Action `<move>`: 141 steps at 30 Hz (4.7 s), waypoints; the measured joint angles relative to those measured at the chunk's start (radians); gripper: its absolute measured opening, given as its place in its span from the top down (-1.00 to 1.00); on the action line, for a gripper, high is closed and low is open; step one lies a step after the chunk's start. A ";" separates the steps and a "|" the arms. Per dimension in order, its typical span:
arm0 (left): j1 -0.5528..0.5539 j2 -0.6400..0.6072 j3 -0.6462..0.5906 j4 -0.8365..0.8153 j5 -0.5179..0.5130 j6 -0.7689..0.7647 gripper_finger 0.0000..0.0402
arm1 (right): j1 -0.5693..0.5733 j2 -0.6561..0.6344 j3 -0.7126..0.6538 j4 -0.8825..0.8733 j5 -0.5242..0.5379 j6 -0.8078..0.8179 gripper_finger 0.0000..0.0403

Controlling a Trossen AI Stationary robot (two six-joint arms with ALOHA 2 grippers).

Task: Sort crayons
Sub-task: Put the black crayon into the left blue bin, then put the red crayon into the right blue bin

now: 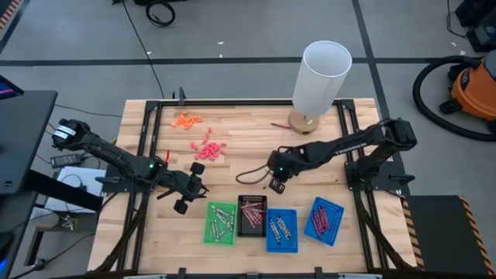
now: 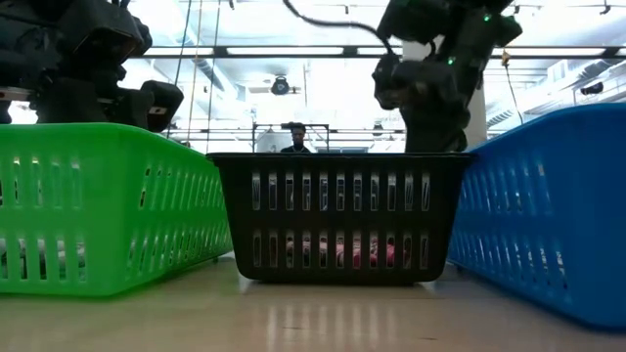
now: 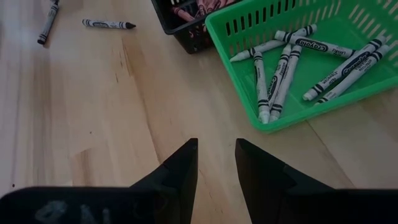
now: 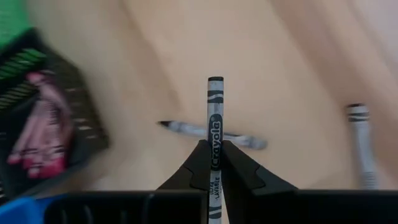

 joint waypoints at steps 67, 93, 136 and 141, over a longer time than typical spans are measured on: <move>0.000 0.000 0.000 0.020 -0.002 -0.031 0.42 | 0.502 0.091 -0.053 0.273 -0.028 0.689 0.51; 0.000 0.000 0.000 0.020 -0.005 -0.097 0.42 | 0.123 -0.034 -0.053 0.256 0.168 0.105 0.50; 0.016 0.000 0.000 0.023 -0.085 -0.108 0.42 | -0.454 0.439 0.443 -0.207 0.259 -0.325 0.41; 0.016 0.000 0.000 0.023 -0.085 -0.114 0.42 | -0.484 0.439 0.442 -0.221 0.242 -0.308 0.16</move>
